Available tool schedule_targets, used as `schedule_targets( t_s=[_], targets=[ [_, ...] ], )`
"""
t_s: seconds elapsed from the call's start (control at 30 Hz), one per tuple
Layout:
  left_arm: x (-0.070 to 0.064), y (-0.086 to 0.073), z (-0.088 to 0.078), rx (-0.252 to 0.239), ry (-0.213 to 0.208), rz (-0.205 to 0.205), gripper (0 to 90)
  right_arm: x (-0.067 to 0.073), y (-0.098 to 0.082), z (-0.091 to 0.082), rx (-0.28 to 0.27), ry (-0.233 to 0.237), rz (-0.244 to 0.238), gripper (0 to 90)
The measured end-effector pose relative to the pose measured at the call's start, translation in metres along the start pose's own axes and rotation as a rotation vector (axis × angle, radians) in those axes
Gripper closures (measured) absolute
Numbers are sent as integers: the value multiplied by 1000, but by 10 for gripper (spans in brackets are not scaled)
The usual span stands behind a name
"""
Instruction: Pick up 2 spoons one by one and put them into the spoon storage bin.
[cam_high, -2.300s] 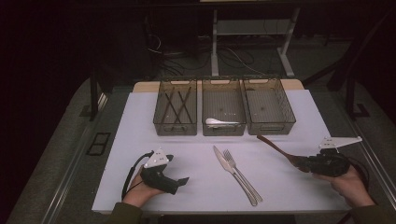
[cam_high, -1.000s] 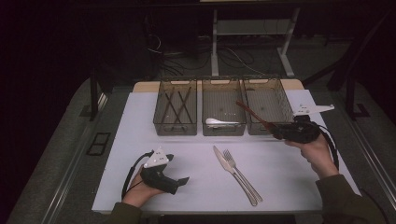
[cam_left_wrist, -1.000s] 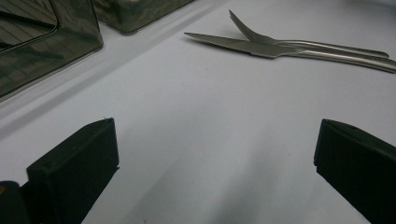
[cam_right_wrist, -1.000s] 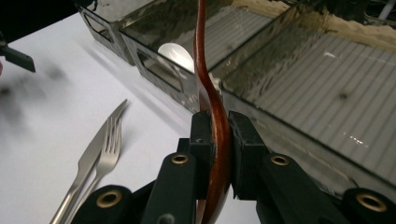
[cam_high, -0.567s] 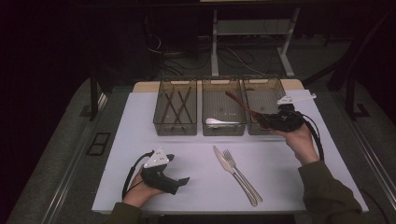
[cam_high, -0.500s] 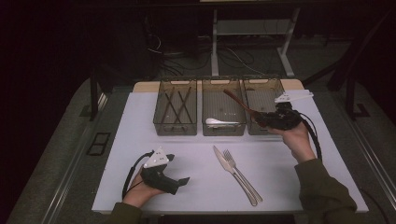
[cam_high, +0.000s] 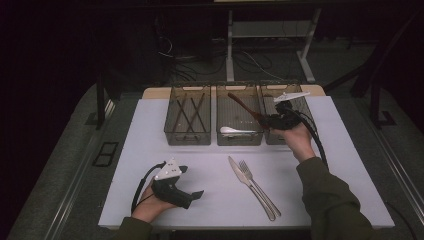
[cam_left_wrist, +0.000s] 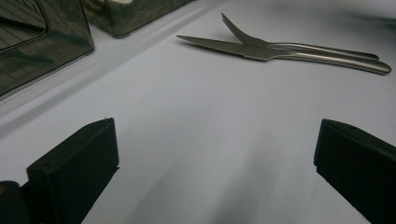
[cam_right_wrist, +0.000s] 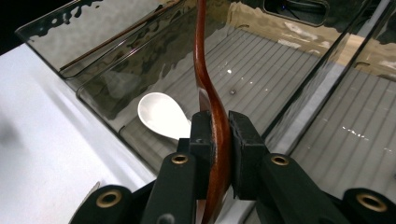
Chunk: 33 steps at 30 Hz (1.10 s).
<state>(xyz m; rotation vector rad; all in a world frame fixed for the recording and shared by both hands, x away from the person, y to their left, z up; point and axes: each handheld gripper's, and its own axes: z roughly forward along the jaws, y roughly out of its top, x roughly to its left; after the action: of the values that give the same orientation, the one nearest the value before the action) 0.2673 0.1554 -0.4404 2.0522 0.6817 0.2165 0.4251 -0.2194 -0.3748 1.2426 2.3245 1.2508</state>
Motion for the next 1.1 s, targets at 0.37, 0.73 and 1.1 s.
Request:
schedule_targets(
  t_s=[0.37, 0.73, 1.1],
  targets=[
    [-1, 0, 1, 2, -10, -2, 0, 7, 8, 26, 66, -21, -10, 764],
    [-1, 0, 2, 0, -11, -6, 0, 8, 8, 17, 1, 0, 19, 472],
    [-1, 0, 1, 6, -12, 0, 0, 7, 1, -5, -36, -5, 18, 412]
  ],
)
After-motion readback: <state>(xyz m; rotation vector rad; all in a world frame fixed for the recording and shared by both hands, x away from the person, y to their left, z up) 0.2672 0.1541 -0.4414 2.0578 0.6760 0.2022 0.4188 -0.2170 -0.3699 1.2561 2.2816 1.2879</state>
